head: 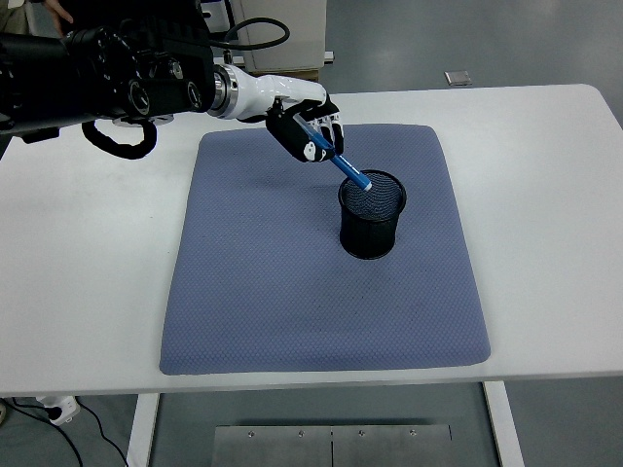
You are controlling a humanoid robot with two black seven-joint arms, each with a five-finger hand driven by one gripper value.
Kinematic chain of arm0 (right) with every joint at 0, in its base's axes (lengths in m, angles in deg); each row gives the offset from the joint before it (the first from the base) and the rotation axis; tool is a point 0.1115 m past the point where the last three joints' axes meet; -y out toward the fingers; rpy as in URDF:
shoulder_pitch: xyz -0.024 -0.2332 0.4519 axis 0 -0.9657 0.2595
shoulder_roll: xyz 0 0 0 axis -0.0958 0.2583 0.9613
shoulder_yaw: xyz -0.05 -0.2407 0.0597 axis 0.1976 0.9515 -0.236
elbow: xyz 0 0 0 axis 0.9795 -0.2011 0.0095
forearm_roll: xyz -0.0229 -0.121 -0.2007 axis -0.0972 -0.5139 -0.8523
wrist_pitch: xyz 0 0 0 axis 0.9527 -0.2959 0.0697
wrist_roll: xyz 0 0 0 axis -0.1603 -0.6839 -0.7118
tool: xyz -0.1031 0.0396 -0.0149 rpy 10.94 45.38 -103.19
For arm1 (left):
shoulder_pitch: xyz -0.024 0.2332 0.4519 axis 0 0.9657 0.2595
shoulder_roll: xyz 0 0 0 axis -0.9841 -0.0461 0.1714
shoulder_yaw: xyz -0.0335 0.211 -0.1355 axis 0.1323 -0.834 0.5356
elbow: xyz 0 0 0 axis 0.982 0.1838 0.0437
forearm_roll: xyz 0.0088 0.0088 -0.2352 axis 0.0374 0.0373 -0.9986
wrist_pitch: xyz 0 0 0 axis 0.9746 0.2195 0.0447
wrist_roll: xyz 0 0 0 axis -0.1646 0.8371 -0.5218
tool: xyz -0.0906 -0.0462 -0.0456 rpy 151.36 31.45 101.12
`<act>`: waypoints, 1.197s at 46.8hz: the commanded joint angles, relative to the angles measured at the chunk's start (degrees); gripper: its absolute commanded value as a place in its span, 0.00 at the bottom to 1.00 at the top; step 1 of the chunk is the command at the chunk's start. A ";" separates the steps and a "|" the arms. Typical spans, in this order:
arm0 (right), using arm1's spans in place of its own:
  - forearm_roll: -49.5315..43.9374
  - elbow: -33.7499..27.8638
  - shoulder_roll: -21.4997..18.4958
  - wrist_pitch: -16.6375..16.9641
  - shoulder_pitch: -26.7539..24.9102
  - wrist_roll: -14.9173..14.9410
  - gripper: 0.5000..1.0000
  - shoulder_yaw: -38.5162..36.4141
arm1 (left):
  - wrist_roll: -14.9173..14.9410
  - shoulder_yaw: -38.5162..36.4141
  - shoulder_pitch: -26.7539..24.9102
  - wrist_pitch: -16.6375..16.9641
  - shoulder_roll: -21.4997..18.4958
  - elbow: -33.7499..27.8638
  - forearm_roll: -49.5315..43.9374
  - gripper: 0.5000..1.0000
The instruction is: Left hand places marker in pen holder
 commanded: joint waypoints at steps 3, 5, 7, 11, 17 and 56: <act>0.00 0.01 0.00 0.04 0.00 0.00 1.00 0.00 | 0.00 -0.86 -0.28 0.10 0.72 0.16 -0.04 0.00; 0.00 0.01 0.00 -0.04 0.00 0.00 1.00 0.00 | 0.00 -1.04 -0.37 0.10 0.72 0.16 -0.04 0.00; 0.00 0.01 0.00 -0.04 0.00 0.00 1.00 0.00 | 0.00 -1.31 -0.55 0.10 0.72 0.24 -0.04 0.00; 0.00 0.01 0.00 -0.04 0.00 0.00 1.00 0.08 | 0.00 -1.39 -0.55 0.10 0.72 0.24 -0.04 0.00; 0.00 0.01 0.00 -0.04 0.00 0.00 1.00 0.00 | 0.00 -1.66 -0.55 0.10 0.72 0.24 -0.13 0.00; 0.00 0.01 0.00 -0.04 0.00 0.00 1.00 0.00 | 0.00 -1.66 -0.55 3.79 0.72 0.24 -0.57 0.00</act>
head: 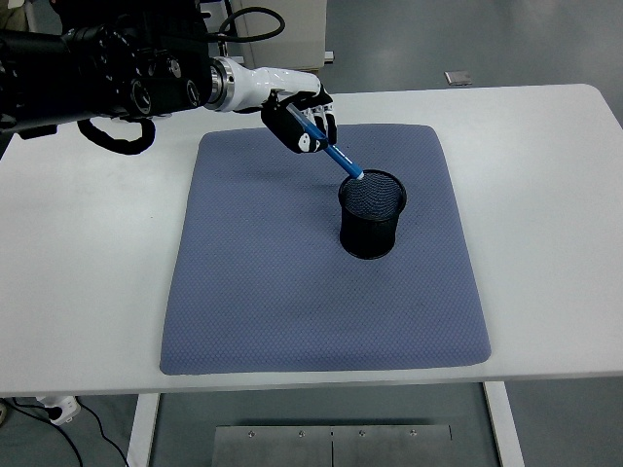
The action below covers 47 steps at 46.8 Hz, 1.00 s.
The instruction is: Left hand places marker in pen holder
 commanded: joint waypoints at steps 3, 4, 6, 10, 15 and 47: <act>0.00 0.00 0.00 -0.04 0.00 0.00 1.00 0.00 | 0.00 0.01 0.00 0.17 0.00 -0.01 0.00 0.00; 0.00 0.00 0.00 0.05 0.00 0.00 1.00 0.00 | 0.00 0.01 0.00 0.26 0.00 -0.01 0.00 0.00; 0.00 0.00 0.00 -0.04 0.00 0.00 1.00 0.00 | 0.00 0.01 0.00 0.26 0.00 -0.01 0.00 0.00; 0.00 0.00 0.00 -0.04 0.00 0.00 1.00 0.00 | 0.00 0.10 0.00 0.26 0.00 -0.01 0.00 0.00; 0.00 0.00 0.00 0.05 0.00 0.00 1.00 0.00 | 0.00 0.63 0.00 0.17 0.00 -0.09 0.00 0.00; 0.00 0.00 0.00 0.05 0.00 0.00 1.00 0.00 | 0.00 2.39 0.09 0.17 0.00 -0.18 0.00 0.00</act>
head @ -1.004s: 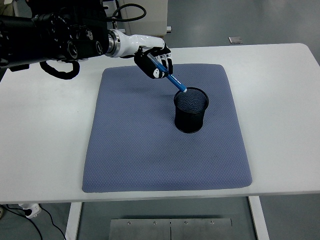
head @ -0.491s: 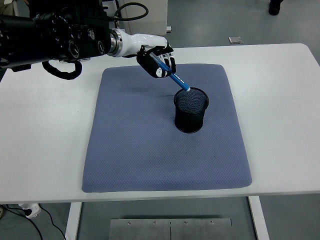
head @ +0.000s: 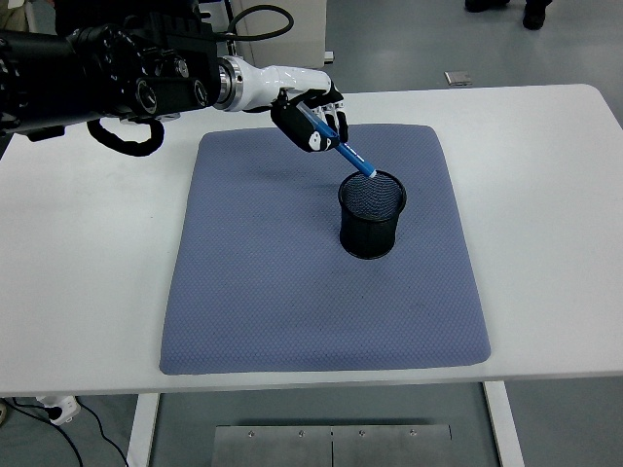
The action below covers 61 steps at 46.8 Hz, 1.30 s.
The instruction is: Left hand places marker in pen holder
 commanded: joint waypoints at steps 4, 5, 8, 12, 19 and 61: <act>0.00 0.00 0.00 0.07 0.00 0.00 1.00 0.00 | 0.00 0.17 0.01 -0.01 0.00 -0.16 0.00 0.00; 0.00 0.00 0.00 0.07 0.00 0.00 1.00 0.00 | 0.00 0.17 0.01 -0.01 0.00 -0.25 0.00 0.00; 0.00 0.00 0.00 0.07 0.00 0.00 1.00 0.00 | 0.00 0.17 0.01 -0.01 0.00 -0.25 0.00 0.00; 0.00 0.00 0.00 -0.02 0.00 0.00 1.00 0.00 | 0.00 0.70 0.01 -0.01 0.00 -0.34 0.00 0.00; 0.00 0.00 0.00 -0.02 0.00 0.00 1.00 0.00 | 0.00 1.22 0.09 -0.09 0.00 -0.52 0.00 0.00; 0.00 0.00 0.00 -0.02 0.00 0.00 1.00 0.00 | 0.00 1.22 -0.08 -0.09 0.00 -0.60 0.00 0.72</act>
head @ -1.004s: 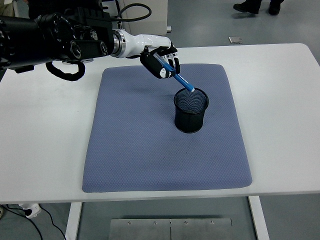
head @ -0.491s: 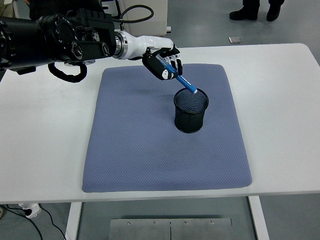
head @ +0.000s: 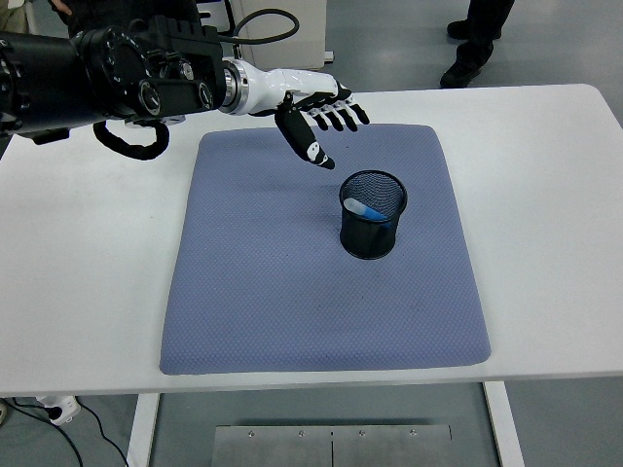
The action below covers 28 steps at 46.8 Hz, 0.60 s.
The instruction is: Left hand places marker in pen holder
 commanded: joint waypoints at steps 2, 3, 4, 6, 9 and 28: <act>0.00 0.00 0.00 0.06 0.00 0.00 1.00 0.00 | 0.00 -0.04 -0.10 0.08 0.00 0.09 0.00 0.73; 0.00 0.00 0.00 -0.02 0.00 0.00 1.00 0.00 | 0.00 -0.04 -0.18 0.08 0.00 0.09 0.00 0.75; 0.00 0.00 0.00 -0.02 0.00 0.00 1.00 0.00 | 0.00 -0.04 -0.19 0.08 0.00 0.18 0.00 0.77; 0.00 0.00 0.00 -0.02 0.00 0.00 1.00 0.00 | 0.00 -0.04 -0.19 0.08 0.00 0.18 0.00 0.80; 0.00 0.00 0.00 -0.02 0.00 0.00 1.00 0.00 | 0.00 -0.04 -0.19 0.08 0.00 0.27 0.00 0.81; 0.00 0.00 0.00 -0.02 0.00 0.00 1.00 0.00 | 0.00 3.55 -0.27 0.08 0.00 1.93 -0.17 1.00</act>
